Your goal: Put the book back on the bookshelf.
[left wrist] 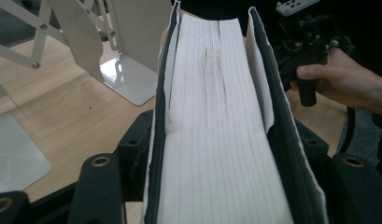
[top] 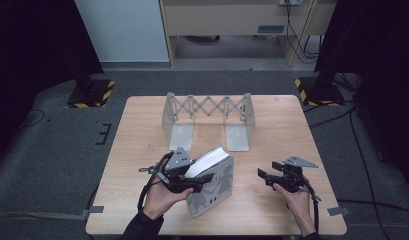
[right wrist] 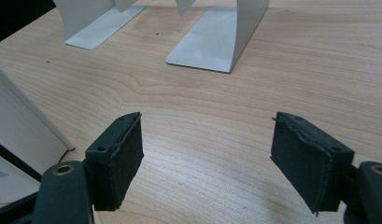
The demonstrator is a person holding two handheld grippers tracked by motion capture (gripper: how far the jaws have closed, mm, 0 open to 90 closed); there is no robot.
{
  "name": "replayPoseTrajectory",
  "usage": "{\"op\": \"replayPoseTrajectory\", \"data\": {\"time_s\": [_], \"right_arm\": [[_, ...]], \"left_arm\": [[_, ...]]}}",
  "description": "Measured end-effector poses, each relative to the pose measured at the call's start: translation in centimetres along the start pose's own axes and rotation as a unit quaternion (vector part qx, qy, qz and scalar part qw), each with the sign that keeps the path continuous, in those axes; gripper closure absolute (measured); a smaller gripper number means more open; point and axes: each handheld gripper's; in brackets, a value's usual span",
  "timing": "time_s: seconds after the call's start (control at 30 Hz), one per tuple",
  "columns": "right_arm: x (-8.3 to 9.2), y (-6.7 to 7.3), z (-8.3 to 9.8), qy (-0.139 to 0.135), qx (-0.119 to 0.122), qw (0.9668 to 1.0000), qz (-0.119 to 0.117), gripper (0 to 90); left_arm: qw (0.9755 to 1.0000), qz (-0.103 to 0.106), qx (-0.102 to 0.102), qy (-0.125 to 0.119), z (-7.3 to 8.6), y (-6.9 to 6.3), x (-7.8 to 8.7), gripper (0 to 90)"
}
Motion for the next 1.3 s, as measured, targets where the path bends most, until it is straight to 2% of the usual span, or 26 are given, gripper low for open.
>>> {"op": "replayPoseTrajectory", "data": {"time_s": [0.23,0.3,0.33,0.57,0.63,0.7,0.77,0.83,1.07,1.23,1.3], "right_arm": [[0.0,0.0,0.0,0.0,0.0,1.0,0.001,25.1],[0.0,0.0,0.0,0.0,-0.001,1.0,0.0,25.1],[0.0,0.0,0.0,0.001,0.0,1.0,0.001,25.1],[0.1,-0.2,0.0,-0.001,-0.003,1.0,0.002,25.2],[0.1,-0.2,0.0,-0.001,-0.002,1.0,0.003,25.2],[0.1,-0.2,0.0,-0.002,-0.002,1.0,0.003,25.3],[0.2,-0.3,0.0,-0.003,-0.003,1.0,0.004,25.3],[0.2,-0.3,0.0,-0.003,-0.008,1.0,0.005,25.3],[0.3,-0.6,0.1,0.001,-0.002,0.9999,0.012,25.3],[0.3,-0.8,0.3,0.017,0.004,0.9993,0.032,24.9],[0.3,-0.9,0.4,0.034,0.017,0.9983,0.045,24.6]], "left_arm": [[1.0,0.001,-0.005,0.0,0.1,-0.4,0.0,47.5],[1.0,0.005,0.0,-0.006,0.0,-0.3,0.0,48.8],[0.9998,0.012,0.009,-0.01,0.0,-0.1,0.0,51.1],[0.9998,0.01,0.01,-0.014,-0.1,-0.1,-0.1,51.9],[0.9998,0.003,0.007,-0.018,-0.1,-0.2,-0.1,52.0],[0.9997,-0.01,-0.004,-0.02,-0.3,-0.5,0.0,52.0],[0.9995,-0.019,-0.001,-0.026,-0.7,-0.3,0.2,52.1],[0.9992,-0.019,0.006,-0.034,-1.0,0.0,0.4,52.0],[0.9986,-0.031,0.003,-0.043,-2.2,0.1,1.3,51.9],[0.9975,-0.046,0.009,-0.054,-2.8,0.8,2.4,51.9],[0.9969,-0.052,0.015,-0.058,-2.9,1.2,2.8,52.0]]}}
Point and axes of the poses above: each handheld gripper's, and its own axes: x roughly backward along the jaws, z roughly out of its underside, y roughly to its left, and after that the axes turned 13 degrees about x, right-handed
